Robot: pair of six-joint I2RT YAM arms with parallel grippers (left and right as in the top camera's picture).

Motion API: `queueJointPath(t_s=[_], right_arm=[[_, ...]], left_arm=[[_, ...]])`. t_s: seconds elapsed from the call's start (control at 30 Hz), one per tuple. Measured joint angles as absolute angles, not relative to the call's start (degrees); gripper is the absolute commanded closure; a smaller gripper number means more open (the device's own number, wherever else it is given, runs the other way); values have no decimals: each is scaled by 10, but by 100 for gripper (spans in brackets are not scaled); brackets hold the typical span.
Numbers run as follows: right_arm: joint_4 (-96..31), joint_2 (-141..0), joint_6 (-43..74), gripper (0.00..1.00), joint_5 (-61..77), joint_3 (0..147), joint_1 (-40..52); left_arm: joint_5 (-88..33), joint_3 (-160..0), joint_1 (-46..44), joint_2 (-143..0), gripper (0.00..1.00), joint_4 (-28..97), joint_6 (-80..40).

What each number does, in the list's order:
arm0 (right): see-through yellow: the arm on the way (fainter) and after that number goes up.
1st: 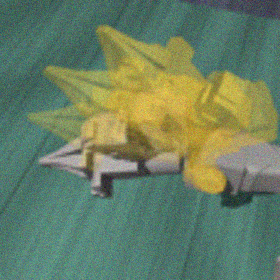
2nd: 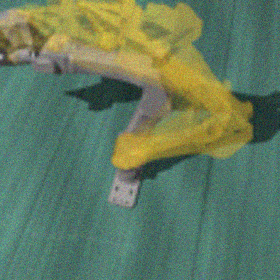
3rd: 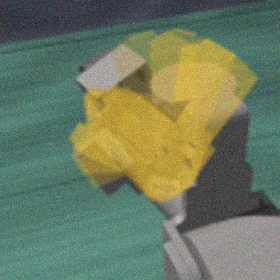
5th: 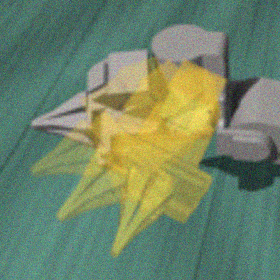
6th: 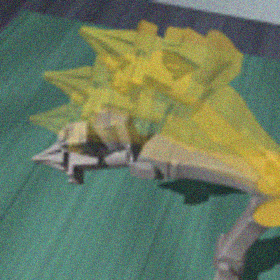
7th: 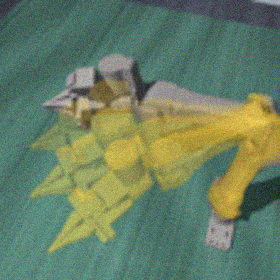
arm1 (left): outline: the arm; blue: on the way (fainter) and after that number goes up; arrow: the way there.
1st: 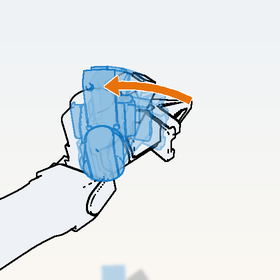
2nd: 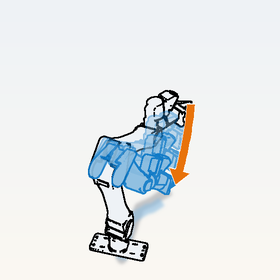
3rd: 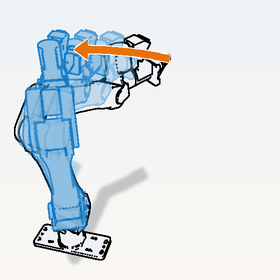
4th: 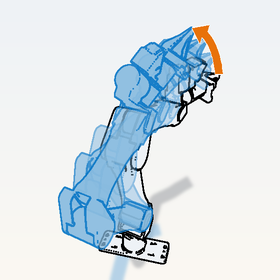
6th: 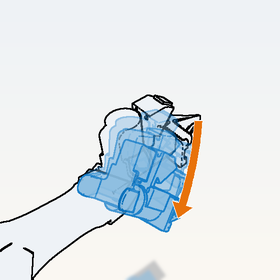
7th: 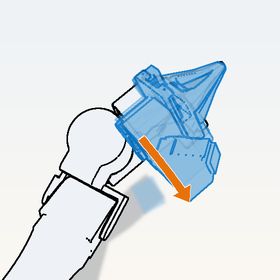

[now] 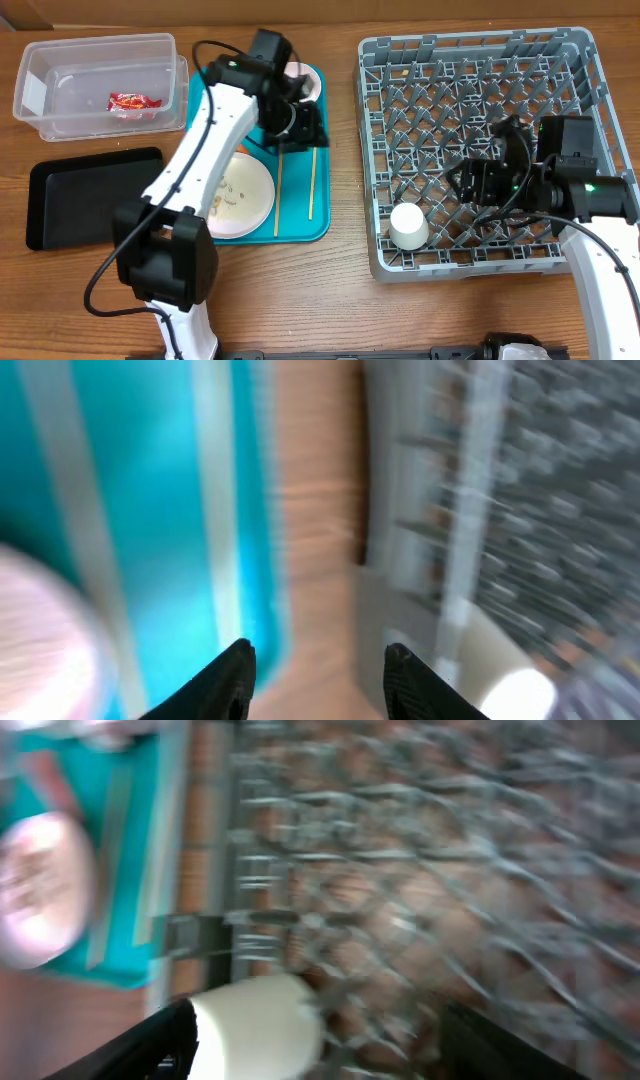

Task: Sort waste into correct bins and load items into the dishwasher

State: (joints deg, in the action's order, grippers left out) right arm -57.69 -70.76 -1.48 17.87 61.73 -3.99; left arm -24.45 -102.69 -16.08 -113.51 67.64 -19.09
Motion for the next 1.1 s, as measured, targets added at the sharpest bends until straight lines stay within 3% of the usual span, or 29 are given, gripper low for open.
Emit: queueJointPath(t_s=[0.17, 0.37, 0.5, 1.1], right_arm=[[-608, -680, 21, 14, 107, 617, -40], [-616, -658, 34, 13, 82, 617, -40], [-616, -658, 35, 12, 78, 617, -40], [-615, -658, 38, 10, 72, 617, -40]], left_arm=[[-123, -1027, -125, -1135, 39, 649, -192], [-6, -1027, -112, -1135, 38, 564, -195], [20, -1027, -113, -1138, 31, 544, -209], [-3, -1027, -143, -1260, 34, 496, -229]])
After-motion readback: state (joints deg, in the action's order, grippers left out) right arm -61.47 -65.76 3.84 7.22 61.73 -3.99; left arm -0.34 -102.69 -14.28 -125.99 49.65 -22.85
